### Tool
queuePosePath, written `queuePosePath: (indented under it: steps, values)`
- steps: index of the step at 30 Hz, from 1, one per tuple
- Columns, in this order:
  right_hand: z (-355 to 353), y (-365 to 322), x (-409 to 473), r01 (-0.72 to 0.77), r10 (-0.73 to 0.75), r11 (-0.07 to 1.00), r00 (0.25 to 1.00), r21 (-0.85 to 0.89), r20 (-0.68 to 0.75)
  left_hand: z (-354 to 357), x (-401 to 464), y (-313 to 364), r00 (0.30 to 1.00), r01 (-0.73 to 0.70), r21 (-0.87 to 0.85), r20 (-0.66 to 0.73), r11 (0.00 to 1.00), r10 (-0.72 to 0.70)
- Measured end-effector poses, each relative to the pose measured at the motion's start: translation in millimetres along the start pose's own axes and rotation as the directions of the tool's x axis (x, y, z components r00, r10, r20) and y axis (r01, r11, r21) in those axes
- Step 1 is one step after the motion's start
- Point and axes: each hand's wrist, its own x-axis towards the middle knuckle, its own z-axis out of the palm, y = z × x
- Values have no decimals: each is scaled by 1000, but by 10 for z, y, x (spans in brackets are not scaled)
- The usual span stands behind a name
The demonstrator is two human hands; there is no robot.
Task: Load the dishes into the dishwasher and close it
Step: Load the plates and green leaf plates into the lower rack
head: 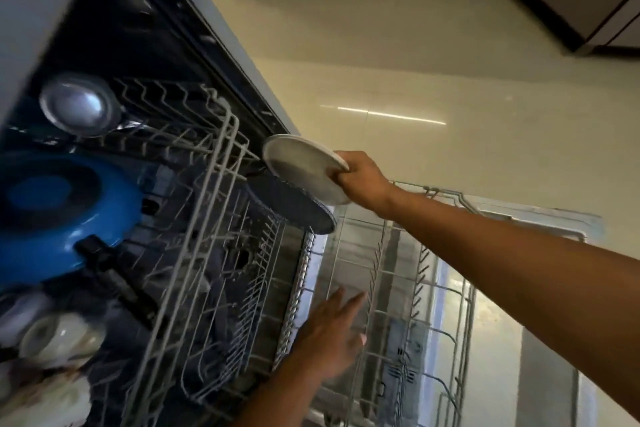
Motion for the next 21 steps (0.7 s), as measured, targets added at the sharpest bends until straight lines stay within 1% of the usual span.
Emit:
queuePosePath:
  steps: [6, 10, 13, 16, 21]
  values:
    - [287, 204, 288, 52, -48, 998, 995, -47, 82, 218, 235, -46, 999, -26, 69, -17, 997, 27]
    - [429, 304, 348, 54, -43, 996, 988, -71, 146, 311, 201, -50, 999, -23, 73, 36, 997, 21]
    - [484, 372, 386, 27, -4, 993, 980, -115, 201, 323, 174, -26, 998, 5, 49, 65, 999, -8]
    - [474, 402, 431, -39, 67, 993, 963, -109, 259, 308, 155, -3, 997, 40, 7, 69, 999, -40]
    - [310, 293, 389, -81, 102, 991, 973, -105, 208, 178, 86, 45, 993, 96, -115, 87, 989, -86]
